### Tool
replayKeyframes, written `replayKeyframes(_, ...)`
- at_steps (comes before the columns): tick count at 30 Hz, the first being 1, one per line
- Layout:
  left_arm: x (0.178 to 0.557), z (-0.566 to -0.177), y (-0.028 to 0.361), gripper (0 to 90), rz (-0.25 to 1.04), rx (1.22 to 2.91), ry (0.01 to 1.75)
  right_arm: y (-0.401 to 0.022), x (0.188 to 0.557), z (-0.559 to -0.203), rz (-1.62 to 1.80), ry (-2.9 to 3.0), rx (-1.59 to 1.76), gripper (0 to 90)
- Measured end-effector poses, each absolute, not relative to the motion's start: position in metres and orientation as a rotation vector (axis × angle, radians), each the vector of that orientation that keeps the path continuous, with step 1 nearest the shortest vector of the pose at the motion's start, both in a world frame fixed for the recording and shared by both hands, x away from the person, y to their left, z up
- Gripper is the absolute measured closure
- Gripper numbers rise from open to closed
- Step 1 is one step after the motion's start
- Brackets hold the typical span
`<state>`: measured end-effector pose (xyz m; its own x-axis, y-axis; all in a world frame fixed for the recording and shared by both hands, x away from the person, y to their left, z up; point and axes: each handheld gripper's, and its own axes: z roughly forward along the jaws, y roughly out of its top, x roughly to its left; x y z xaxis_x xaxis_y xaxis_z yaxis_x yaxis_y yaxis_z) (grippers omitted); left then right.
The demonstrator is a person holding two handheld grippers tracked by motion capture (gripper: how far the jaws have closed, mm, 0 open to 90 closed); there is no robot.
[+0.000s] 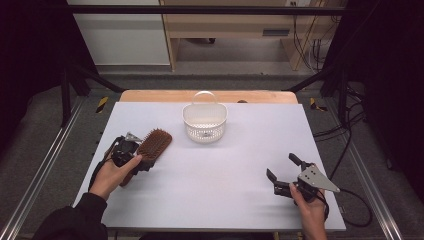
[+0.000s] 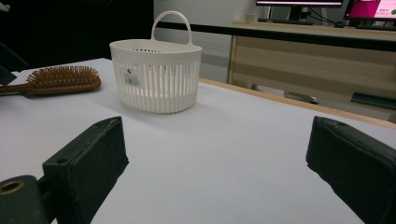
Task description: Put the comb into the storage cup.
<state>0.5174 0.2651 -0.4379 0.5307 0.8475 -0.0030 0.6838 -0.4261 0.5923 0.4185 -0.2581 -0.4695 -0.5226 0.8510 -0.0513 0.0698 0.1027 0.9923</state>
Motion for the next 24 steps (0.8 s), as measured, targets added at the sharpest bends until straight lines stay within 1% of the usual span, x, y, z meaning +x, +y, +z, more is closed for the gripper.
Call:
replayKeyframes(8, 0.5172, -0.4389, 0.2617, 6.0, 0.376, 2.262, 1.231, -0.2579, 0.4186, -0.4696, 1.487, 1.714, 0.910, 5.3)
replayKeyframes(24, 0.5222, -0.4400, 0.2610, 6.3, 0.382, 2.280, 1.252, -0.2577, 0.4179, -0.4694, 1.486, 1.717, 0.907, 5.3)
